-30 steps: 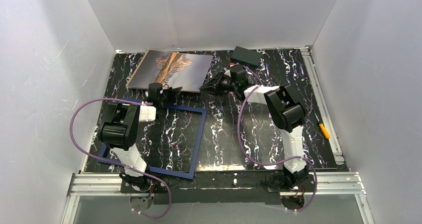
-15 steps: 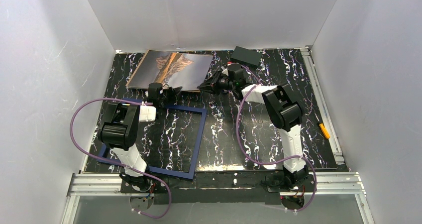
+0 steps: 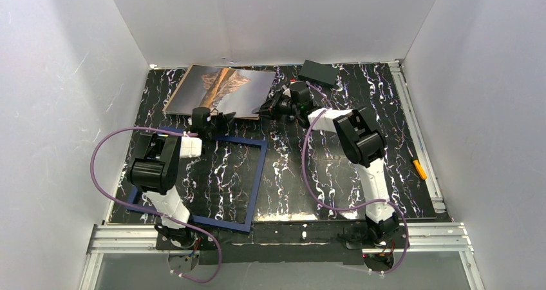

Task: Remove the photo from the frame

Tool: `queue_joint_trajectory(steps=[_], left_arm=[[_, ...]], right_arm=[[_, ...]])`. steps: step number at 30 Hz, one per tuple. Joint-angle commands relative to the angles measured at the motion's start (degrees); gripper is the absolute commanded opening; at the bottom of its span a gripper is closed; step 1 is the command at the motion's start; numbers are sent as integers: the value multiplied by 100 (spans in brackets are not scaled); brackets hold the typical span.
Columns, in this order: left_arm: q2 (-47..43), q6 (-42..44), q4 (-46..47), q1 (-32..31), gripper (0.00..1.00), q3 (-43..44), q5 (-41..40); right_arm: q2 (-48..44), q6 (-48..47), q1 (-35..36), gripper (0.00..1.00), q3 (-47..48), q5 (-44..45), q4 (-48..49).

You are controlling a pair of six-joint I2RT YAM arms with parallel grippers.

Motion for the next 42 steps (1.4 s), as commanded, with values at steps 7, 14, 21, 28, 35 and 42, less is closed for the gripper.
queue_joint_trajectory(steps=[7, 14, 21, 28, 35, 42], left_arm=[[74, -170, -104, -40, 9, -299, 10], [-159, 12, -665, -21, 52, -482, -142], [-536, 206, -1259, 4, 83, -522, -92], [-1339, 595, -2400, 42, 96, -497, -122], [-1944, 981, -3656, 168, 96, -225, 332], [-2285, 1943, -4943, 296, 96, 327, 717]], right_arm=[[-117, 47, -28, 1, -496, 503, 552], [-166, -21, -50, 1, -522, 490, 579], [-553, -258, -51, 1, -795, 565, 186], [-893, -548, -52, 1, -937, 607, -165], [-1236, -1168, -50, 1, -751, 741, -1321], [-1689, -1608, -52, 1, -882, 842, -1985]])
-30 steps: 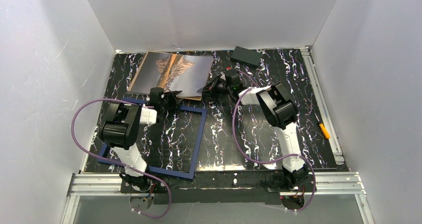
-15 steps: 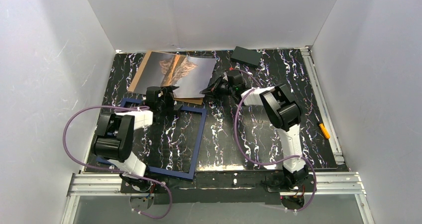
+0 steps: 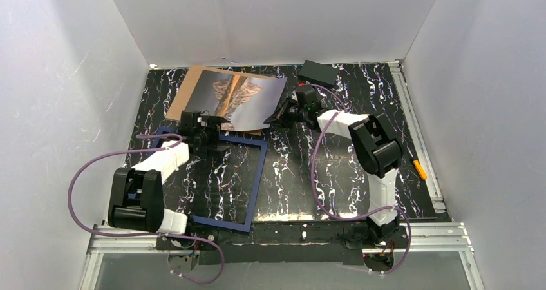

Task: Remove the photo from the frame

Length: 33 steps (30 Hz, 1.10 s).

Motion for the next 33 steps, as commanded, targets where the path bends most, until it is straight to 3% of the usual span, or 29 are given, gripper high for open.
queue_joint_trajectory(steps=[1, 8, 14, 23, 33], left_arm=[[-331, 971, -1449, 96, 96, 538, 452], [-362, 3435, -3030, 155, 95, 1682, 839], [-753, 5280, -4039, 151, 94, 2259, 206], [-770, 6516, -4265, 150, 94, 2621, 7], [-951, 6939, -4307, 147, 93, 2370, -106]], right_arm=[[-619, -520, -22, 1, 20, 157, -571], [-1286, -1199, -20, 1, -50, 437, -1633], [-1919, -1764, -28, 1, -34, 612, -2680], [-2962, -2544, -142, 1, 64, 1010, -4102], [-4957, -3785, -297, 1, 943, 1548, -6373]])
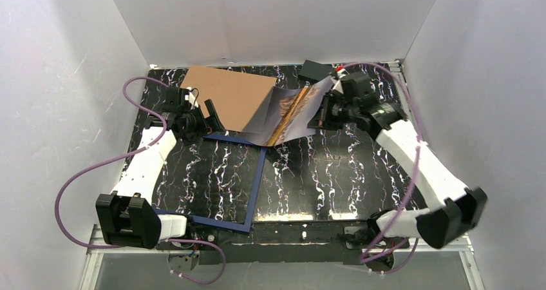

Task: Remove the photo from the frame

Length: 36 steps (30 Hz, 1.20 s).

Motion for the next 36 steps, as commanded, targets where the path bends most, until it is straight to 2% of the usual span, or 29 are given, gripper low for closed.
queue_joint_trajectory(steps=[1, 6, 10, 19, 25, 30, 36], left_arm=[[-212, 273, -474, 11, 92, -103, -36], [-325, 343, -615, 18, 92, -36, -184], [-397, 420, -716, 13, 92, 7, -384], [-488, 614, -1324, 48, 93, 316, -1542], [-427, 584, -1520, 154, 94, 419, -1889], [-416, 524, -1757, 346, 94, 566, -2249], [-418, 452, -1860, 563, 95, 629, -2223]], right_arm=[[-983, -852, -98, 1, 973, 420, -1349], [-1399, -1499, -100, 1, 1879, 401, -1913], [-1068, -1821, -97, 1, 2619, 68, -1834], [1139, -1513, -63, 1, 4637, -1358, -566], [3137, -696, 211, 1, 6826, -2043, 296], [3589, 563, 280, 1, 6734, -2502, 2523], [3764, 1067, 300, 1, 6320, -2448, 4037]])
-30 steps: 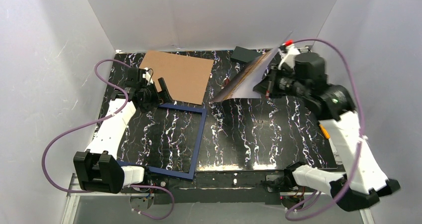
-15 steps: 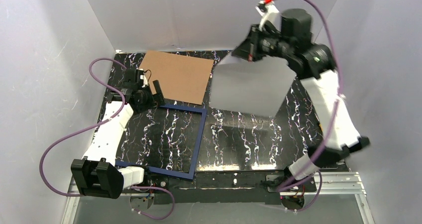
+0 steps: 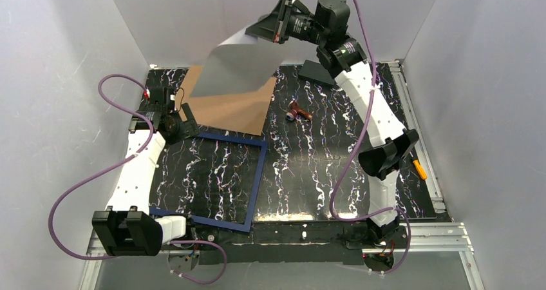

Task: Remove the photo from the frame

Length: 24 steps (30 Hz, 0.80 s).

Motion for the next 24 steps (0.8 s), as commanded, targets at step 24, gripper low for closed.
queue_joint_trajectory(steps=[24], left_arm=[[79, 31, -613, 130, 95, 229, -176]], right_arm=[[783, 1046, -22, 1, -5276, 32, 4998]])
